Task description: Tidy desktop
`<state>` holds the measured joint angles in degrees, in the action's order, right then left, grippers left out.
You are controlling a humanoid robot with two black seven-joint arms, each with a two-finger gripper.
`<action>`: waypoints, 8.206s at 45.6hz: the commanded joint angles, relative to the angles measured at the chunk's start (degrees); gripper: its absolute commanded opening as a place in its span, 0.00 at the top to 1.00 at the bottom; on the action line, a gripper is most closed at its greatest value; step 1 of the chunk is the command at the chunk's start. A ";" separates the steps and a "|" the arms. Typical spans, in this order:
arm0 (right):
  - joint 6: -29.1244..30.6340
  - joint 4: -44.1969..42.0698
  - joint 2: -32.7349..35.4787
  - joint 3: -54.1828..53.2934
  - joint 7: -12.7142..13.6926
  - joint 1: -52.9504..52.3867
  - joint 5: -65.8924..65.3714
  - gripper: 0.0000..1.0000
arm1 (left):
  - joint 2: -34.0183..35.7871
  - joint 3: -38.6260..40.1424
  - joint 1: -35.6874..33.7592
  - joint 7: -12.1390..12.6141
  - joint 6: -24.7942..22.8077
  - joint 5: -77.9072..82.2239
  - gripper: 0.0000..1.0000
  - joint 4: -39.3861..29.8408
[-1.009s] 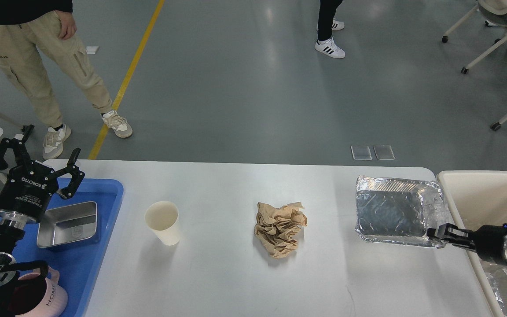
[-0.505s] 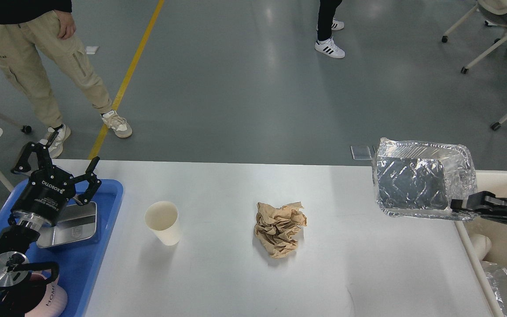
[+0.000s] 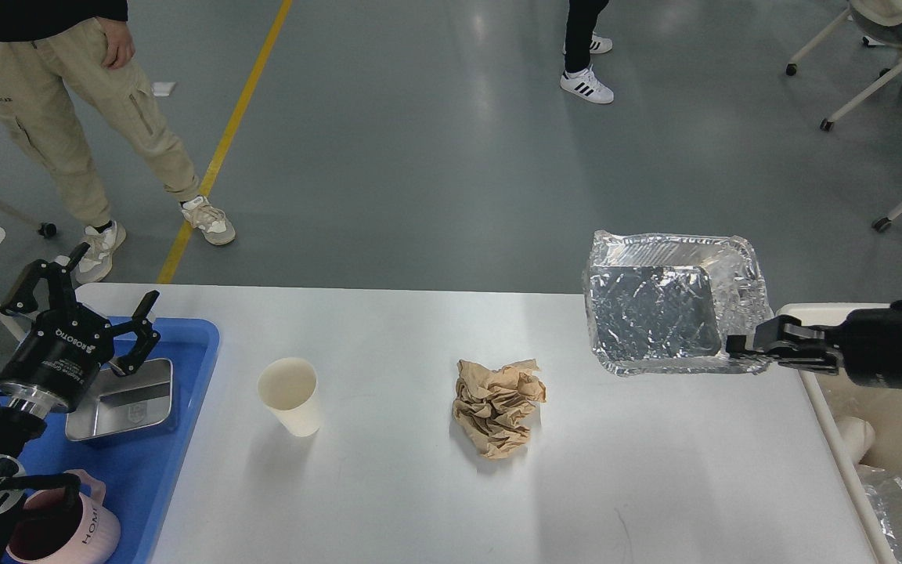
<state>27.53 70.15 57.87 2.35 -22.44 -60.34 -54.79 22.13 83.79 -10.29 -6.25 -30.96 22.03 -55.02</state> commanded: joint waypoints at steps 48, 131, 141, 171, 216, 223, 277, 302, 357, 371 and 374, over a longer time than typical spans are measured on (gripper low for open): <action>-5.11 1.92 -13.14 -0.24 5.04 -0.83 6.98 1.00 | 32.08 -14.36 1.76 5.63 -0.16 10.48 0.03 -9.75; -5.73 2.18 -13.66 -1.65 4.86 -2.68 7.07 1.00 | 47.57 -15.85 -4.99 -15.64 -3.14 73.94 0.03 -23.82; -5.64 2.44 -13.49 -1.65 4.86 -2.77 7.07 1.00 | 39.75 -26.91 -15.62 -7.64 -6.57 74.47 0.03 -23.21; -5.73 2.44 -13.40 -1.65 4.69 -2.42 7.07 1.00 | 19.09 -51.71 -33.21 -9.66 -5.16 90.11 0.04 -15.03; -5.82 2.36 -12.96 -1.65 4.69 -2.06 7.07 1.00 | 12.85 -61.55 -33.30 -13.96 2.66 94.60 0.25 -3.17; -5.82 2.36 -12.96 -1.65 4.69 -1.98 7.07 1.00 | 12.93 -62.08 -33.30 -14.67 3.54 94.68 0.44 -0.88; -5.91 1.04 -13.84 -1.04 4.95 -1.45 7.07 1.00 | 29.89 -61.64 -32.86 -26.97 7.14 85.56 0.99 -7.29; -5.91 -0.11 -15.95 -0.33 5.13 -1.54 6.98 1.00 | 52.13 -57.16 -31.19 -29.96 9.87 57.95 0.97 -20.65; -4.85 0.42 -16.12 4.85 5.57 -4.17 4.70 1.00 | 20.94 -55.66 -77.24 -25.92 -20.19 83.70 0.93 -20.83; -4.85 0.68 -16.21 4.85 6.01 -4.44 4.43 1.00 | 6.35 -67.88 -88.32 -25.92 -20.02 83.70 0.93 -13.80; -4.85 0.69 -16.13 4.85 6.01 -4.52 4.35 1.00 | 3.36 -69.63 -88.76 -25.92 -19.93 83.70 0.93 -12.57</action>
<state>22.69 70.69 41.70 7.21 -16.55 -64.72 -50.32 30.53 17.34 -97.58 -32.17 -51.14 105.74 -69.77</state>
